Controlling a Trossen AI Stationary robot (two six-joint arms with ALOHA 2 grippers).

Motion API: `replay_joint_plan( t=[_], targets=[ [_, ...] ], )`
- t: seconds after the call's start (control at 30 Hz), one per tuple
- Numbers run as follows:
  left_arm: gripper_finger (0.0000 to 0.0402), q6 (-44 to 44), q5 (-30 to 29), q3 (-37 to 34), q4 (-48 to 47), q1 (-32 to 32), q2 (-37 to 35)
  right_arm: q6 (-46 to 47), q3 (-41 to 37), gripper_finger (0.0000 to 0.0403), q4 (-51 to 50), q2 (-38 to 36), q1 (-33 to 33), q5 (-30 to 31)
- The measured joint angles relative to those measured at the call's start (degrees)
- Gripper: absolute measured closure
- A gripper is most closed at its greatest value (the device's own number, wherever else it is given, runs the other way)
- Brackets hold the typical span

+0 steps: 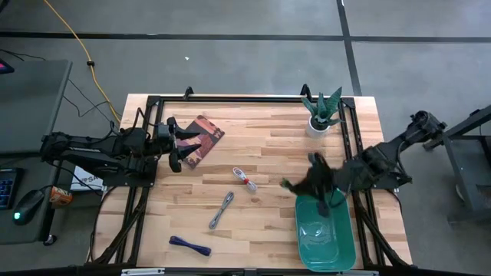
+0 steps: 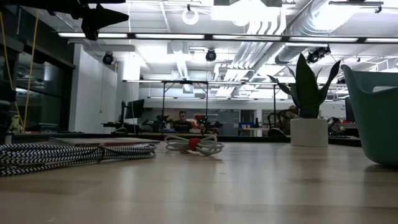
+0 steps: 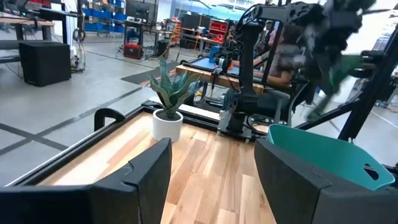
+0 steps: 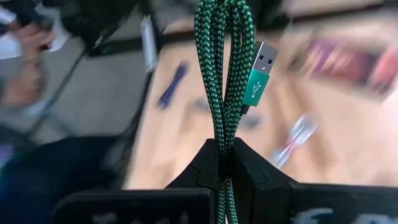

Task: Pick and place USB-C Cables
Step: Put the black green USB cable into the bin

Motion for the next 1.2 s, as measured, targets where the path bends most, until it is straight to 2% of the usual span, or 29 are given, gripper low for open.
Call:
replay_joint_plan(
  t=[0.27, 0.47, 0.7, 1.2],
  targets=[
    [0.0191, 0.0, 0.0, 0.0, 0.0, 0.0, 0.1, 30.0, 0.0, 0.0403, -12.0, 2.2, 12.6, -0.5],
    [0.0191, 0.0, 0.0, 0.0, 0.0, 0.0, 0.6, 45.7, 0.0, 0.0403, -20.2, 6.1, 15.8, -6.1],
    [0.0191, 0.0, 0.0, 0.0, 0.0, 0.0, 1.0, 51.4, 0.0, 0.0403, -23.9, 11.8, 14.7, -10.2],
    [0.0191, 0.1, 0.0, 0.0, 0.0, 0.0, 1.0, 53.1, 0.0, 0.0403, -24.0, 29.7, 11.3, -24.6]
  ],
)
